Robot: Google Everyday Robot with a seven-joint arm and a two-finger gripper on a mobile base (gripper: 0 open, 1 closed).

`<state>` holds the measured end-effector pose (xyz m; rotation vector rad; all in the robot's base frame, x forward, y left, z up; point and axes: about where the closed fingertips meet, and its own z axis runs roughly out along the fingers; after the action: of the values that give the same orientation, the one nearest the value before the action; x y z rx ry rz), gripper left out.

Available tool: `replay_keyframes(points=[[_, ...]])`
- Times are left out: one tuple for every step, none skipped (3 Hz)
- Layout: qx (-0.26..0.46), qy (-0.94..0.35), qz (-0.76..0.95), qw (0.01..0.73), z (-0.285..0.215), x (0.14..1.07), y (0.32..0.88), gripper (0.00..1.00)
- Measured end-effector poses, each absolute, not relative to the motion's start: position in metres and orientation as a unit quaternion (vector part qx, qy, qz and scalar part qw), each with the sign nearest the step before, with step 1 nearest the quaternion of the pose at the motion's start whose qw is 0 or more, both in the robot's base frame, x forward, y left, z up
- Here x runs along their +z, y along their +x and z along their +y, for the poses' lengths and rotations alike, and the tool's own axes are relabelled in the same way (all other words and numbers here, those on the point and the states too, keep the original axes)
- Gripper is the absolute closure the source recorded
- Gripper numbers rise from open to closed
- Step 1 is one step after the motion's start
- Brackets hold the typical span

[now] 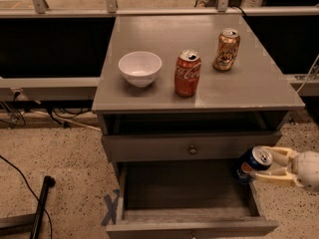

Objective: Pick pepsi can from middle drawer and place on counter

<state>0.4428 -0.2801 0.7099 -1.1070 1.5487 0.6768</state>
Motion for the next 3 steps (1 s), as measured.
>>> replay_keyframes(points=[[0.317, -0.478, 0.625, 0.53, -0.298, 0.759, 0.459, 1.0], [0.305, -0.502, 0.601, 0.543, -0.308, 0.795, 0.463, 1.0], [0.308, -0.527, 0.577, 0.542, -0.295, 0.815, 0.461, 1.0]])
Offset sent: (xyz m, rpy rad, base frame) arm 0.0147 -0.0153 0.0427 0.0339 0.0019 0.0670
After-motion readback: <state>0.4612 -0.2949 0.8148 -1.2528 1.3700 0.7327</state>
